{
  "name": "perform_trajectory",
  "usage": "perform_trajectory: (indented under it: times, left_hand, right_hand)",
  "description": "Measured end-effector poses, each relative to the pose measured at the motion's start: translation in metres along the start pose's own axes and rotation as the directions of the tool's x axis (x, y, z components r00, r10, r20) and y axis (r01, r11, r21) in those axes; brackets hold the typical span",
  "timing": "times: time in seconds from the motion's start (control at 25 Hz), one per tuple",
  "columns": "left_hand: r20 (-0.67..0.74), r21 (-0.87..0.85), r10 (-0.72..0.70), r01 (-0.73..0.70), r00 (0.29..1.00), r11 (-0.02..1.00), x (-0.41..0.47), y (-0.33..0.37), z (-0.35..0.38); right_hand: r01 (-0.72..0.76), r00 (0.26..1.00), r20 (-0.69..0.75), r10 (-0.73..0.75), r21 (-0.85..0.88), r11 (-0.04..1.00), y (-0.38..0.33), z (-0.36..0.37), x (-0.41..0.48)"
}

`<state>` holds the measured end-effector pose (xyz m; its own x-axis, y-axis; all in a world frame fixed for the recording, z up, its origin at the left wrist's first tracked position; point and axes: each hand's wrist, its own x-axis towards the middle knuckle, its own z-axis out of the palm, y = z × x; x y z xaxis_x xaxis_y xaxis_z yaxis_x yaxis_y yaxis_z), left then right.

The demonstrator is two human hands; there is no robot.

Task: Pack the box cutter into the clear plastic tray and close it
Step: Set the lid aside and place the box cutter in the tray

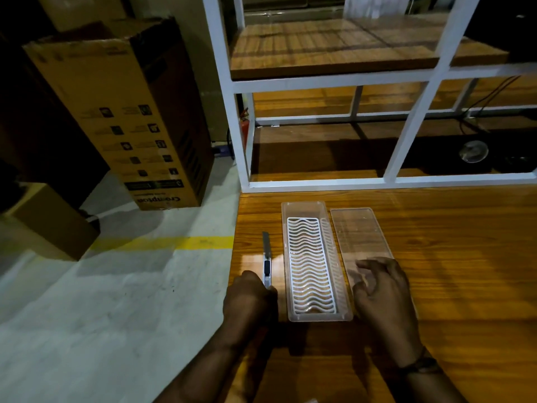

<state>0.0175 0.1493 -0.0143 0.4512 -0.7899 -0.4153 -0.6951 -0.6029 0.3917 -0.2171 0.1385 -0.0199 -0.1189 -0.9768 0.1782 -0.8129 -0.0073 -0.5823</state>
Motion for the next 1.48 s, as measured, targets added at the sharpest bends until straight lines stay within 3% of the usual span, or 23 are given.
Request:
perform_trajectory:
  times: [0.32, 0.64, 1.08, 1.48]
  left_hand:
    - [-0.078, -0.053, 0.035, -0.040, 0.996, 0.998, -0.004, 0.001, 0.001]
    - [0.032, -0.134, -0.059, 0.063, 0.998, 0.989, 0.005, 0.007, 0.000]
    - [-0.051, -0.035, -0.049, 0.048, 0.997, 0.998, -0.002, 0.010, -0.004]
    - [-0.172, 0.143, 0.076, -0.051, 0.982, 0.988, -0.011, 0.017, -0.001]
  right_hand:
    - [-0.009, 1.000, 0.022, 0.008, 0.048, 0.999, 0.003, -0.001, 0.010]
    - [0.013, 0.997, 0.069, -0.017, 0.057, 0.998, -0.004, 0.001, 0.009]
    - [0.026, 0.993, 0.115, -0.033, 0.064, 0.998, -0.012, 0.002, 0.010]
    - [0.035, 0.993, 0.105, -0.045, 0.097, 0.995, -0.007, -0.003, 0.013]
